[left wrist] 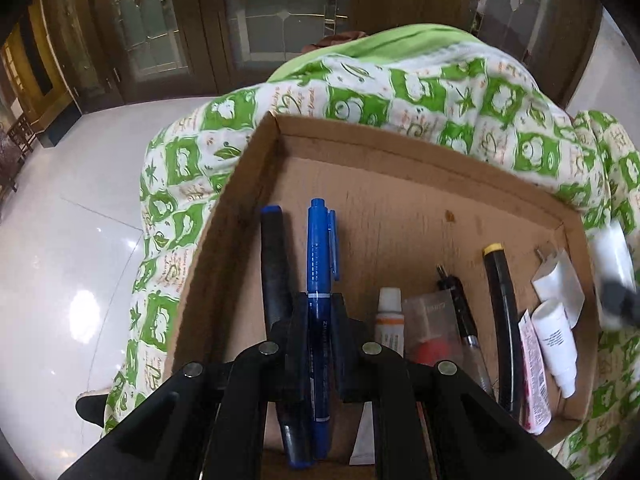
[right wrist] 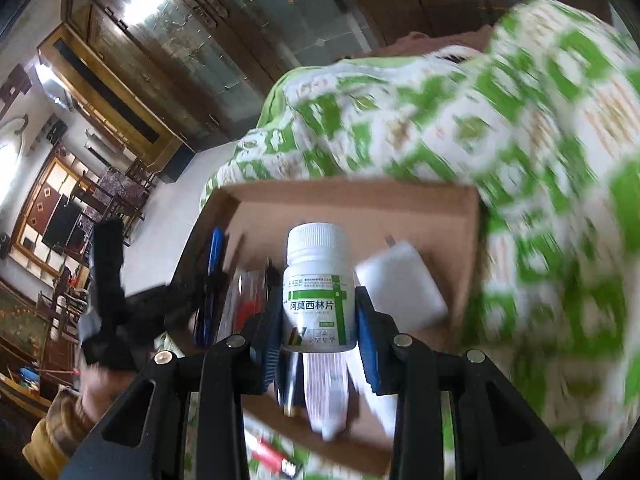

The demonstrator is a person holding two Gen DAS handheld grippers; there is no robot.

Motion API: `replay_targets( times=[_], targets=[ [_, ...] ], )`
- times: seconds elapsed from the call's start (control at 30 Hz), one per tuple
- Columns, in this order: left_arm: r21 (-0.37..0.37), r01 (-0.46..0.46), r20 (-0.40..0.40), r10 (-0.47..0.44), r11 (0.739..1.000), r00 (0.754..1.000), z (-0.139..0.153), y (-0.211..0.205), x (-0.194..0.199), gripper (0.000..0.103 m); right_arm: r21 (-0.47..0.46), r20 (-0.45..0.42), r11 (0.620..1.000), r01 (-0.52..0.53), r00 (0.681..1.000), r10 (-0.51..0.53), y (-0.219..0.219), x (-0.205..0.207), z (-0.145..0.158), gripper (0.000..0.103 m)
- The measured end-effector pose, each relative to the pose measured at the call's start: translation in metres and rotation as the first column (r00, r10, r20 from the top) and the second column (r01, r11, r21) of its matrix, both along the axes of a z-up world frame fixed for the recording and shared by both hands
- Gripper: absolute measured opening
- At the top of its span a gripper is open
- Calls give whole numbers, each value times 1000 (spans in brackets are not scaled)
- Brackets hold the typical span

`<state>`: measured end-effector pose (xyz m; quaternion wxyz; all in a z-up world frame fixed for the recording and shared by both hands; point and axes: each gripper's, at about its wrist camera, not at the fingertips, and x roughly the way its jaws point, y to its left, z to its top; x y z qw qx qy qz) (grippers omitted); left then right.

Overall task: Organize rigid objects
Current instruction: 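Release the blue marker in the tray with the left tool while the right tool releases the pill bottle, then move both tools back toward the white marker and red lighter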

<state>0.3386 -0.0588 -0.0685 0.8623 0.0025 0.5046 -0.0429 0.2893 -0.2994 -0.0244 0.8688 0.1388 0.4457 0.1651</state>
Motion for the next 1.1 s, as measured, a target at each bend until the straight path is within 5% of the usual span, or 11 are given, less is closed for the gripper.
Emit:
replay_targets(
  times=[0.4, 0.5, 0.57, 0.63, 0.8, 0.87, 1.0, 1.1],
  targets=[
    [40, 35, 6, -35, 999, 999, -2, -2, -6, 10, -144, -43, 988, -56, 998, 50, 41, 62, -39, 33],
    [72, 47, 18, -49, 996, 999, -2, -8, -14, 28, -157, -22, 986, -47, 999, 44, 42, 61, -39, 34],
    [97, 51, 36, -55, 994, 998, 2, -13, -23, 50, -149, -3, 988, -34, 999, 34, 39, 57, -37, 43],
    [112, 53, 60, -60, 992, 996, 8, -14, -32, 54, -141, 7, 990, -24, 1000, 25, 34, 51, -33, 45],
    [73, 46, 95, -53, 996, 994, 27, -2, -73, 57, -105, 58, 992, -65, 996, 72, 28, 12, -7, 45],
    [39, 18, 101, -22, 999, 995, 28, 5, -95, 67, -85, 75, 993, -86, 993, 92, 27, -8, 2, 47],
    [-40, -40, 64, 42, 998, 997, 16, 14, -138, 70, -34, 79, 993, -116, 990, 118, 22, -48, 9, 60],
    [-113, -95, 19, 98, 989, 995, 0, 20, -166, 70, -4, 46, 988, -154, 987, 154, 22, -78, 0, 60]
  ],
)
